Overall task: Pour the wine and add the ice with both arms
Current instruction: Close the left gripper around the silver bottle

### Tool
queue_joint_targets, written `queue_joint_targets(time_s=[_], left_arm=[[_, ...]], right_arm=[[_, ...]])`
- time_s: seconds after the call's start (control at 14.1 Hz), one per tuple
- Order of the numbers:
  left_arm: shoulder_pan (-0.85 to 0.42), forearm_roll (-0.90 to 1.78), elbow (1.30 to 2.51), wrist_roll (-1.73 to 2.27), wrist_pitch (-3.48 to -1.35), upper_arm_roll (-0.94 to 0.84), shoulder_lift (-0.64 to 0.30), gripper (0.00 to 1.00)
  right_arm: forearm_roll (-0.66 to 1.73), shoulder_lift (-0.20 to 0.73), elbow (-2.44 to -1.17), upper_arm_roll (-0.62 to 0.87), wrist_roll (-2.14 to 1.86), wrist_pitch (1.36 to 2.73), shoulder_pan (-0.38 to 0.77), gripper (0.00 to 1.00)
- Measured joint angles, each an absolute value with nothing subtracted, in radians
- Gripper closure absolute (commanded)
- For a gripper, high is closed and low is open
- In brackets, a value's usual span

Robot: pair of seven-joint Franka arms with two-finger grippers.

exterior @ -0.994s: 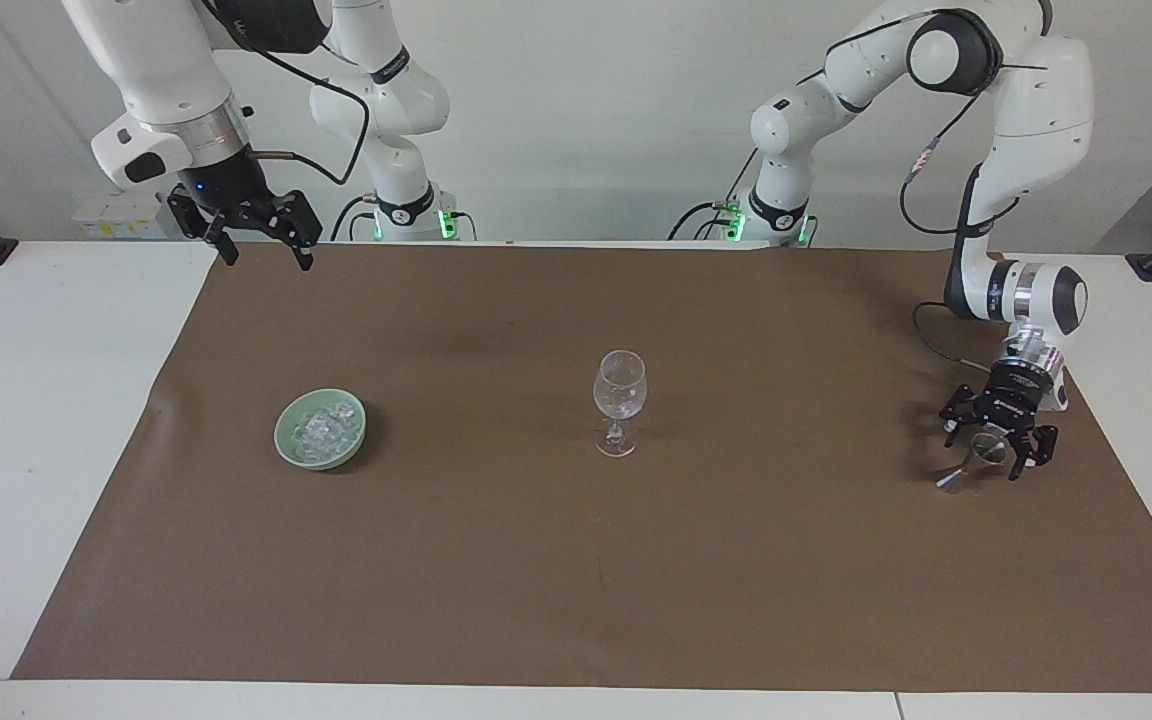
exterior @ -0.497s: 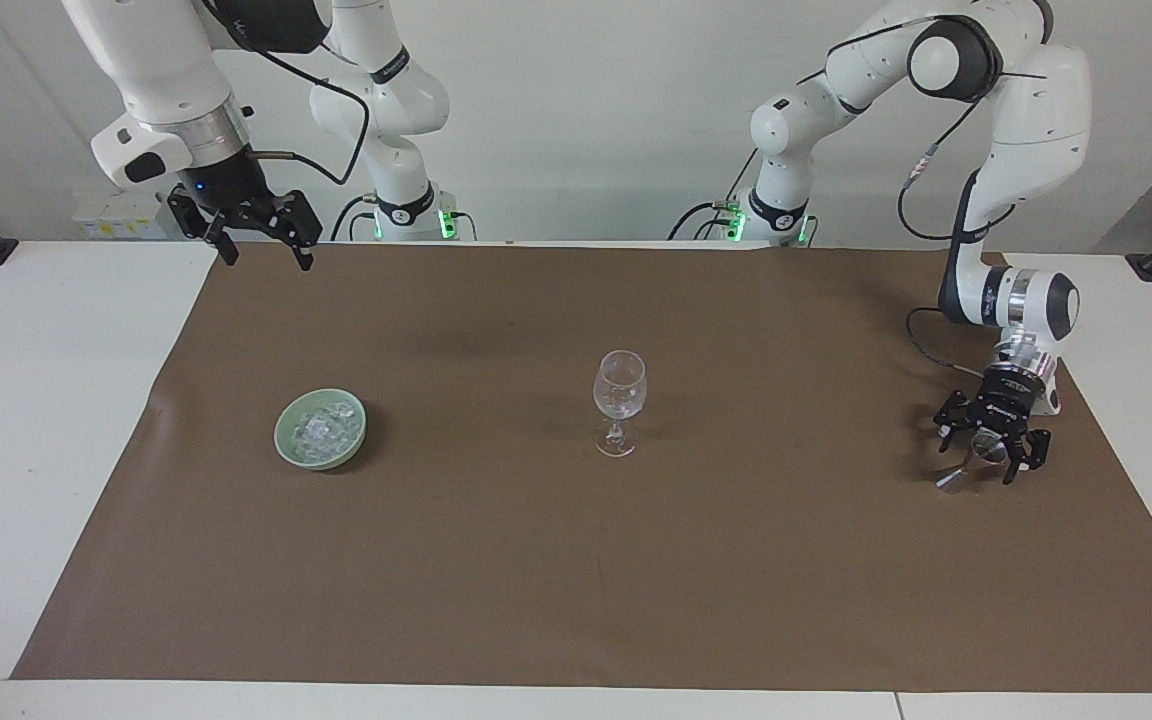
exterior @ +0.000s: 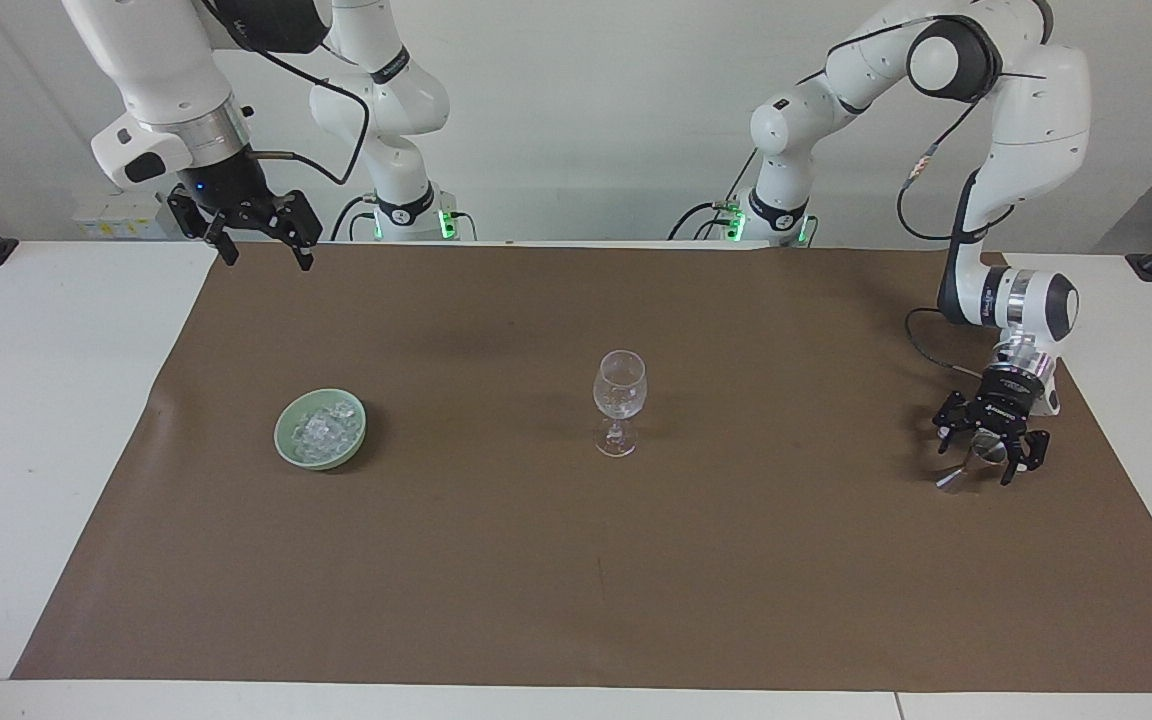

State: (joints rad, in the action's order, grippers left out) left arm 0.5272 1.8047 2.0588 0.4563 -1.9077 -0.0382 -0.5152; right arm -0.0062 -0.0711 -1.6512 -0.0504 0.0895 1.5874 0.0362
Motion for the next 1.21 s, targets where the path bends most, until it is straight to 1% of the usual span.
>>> queue_joint_targets(time_s=[0.07,0.14,0.43,0.64,1.06,1.21], left_arm=[[0.527,1.806,2.059,0.456,-1.908,-0.039,-0.515,0.27],[0.527,1.807,2.059,0.455,-1.908,-0.039,-0.515,0.28],[0.522,1.814,2.059,0.454,-1.908,-0.039,-0.515,0.29],[0.517,1.820,2.059,0.454,-1.908,-0.039,-0.515,0.35],[0.515,1.828,2.059,0.453,-1.907,-0.039,-0.515,0.39],[0.515,1.830,2.059,0.452,-1.907,-0.039,-0.516,0.41]], right_arm=[[-0.006,-0.071,-1.651,-0.050,0.089,1.587,0.036,0.00],[-0.006,-0.071,-1.651,-0.050,0.089,1.587,0.036,0.00],[-0.006,-0.071,-1.651,-0.050,0.089,1.587,0.036,0.00],[-0.006,-0.071,-1.651,-0.050,0.089,1.587,0.036,0.00],[-0.006,-0.071,-1.651,-0.050,0.089,1.587,0.036,0.00],[-0.006,-0.071,-1.651,-0.050,0.089,1.587,0.036,0.00]])
